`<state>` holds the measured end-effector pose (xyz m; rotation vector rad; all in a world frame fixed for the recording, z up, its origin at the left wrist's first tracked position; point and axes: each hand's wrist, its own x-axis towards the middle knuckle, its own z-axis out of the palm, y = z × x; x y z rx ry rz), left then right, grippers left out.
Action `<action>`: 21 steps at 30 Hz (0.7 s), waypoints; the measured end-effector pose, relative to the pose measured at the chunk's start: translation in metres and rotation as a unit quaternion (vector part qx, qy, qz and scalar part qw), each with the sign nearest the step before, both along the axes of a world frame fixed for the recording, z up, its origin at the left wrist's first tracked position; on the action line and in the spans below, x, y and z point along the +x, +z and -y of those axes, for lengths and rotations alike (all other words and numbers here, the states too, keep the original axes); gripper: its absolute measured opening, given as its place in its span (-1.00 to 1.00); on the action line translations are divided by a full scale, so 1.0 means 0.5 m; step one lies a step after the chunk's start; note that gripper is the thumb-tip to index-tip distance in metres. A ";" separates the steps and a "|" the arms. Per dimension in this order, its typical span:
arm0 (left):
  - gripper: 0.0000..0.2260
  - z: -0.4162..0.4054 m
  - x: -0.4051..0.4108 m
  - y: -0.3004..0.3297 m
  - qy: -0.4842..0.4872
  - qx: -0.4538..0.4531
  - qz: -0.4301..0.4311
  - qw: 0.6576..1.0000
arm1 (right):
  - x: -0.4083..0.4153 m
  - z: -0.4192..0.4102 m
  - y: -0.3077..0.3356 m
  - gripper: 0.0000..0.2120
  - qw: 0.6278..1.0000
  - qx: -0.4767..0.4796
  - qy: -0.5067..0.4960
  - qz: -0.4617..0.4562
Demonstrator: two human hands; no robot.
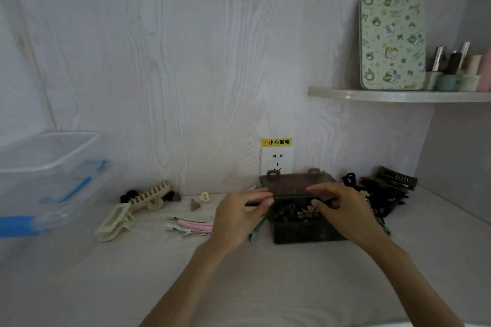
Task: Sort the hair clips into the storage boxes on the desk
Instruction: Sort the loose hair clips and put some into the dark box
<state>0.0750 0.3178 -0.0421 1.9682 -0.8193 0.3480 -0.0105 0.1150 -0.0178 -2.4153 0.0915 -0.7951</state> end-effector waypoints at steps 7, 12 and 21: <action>-0.76 -0.202 0.100 -0.052 0.273 0.074 -0.018 0.959 | 0.055 -0.153 -0.006 -0.81 0.995 -0.028 0.093 -0.015; -0.71 -0.237 0.132 -0.060 0.337 0.134 -0.037 0.931 | 0.163 -0.271 -0.024 -0.75 0.982 -0.095 0.142 -0.079; -0.56 -0.241 0.141 -0.068 0.336 0.252 -0.051 0.906 | 0.332 -0.370 -0.089 -0.57 0.943 -0.238 0.107 -0.207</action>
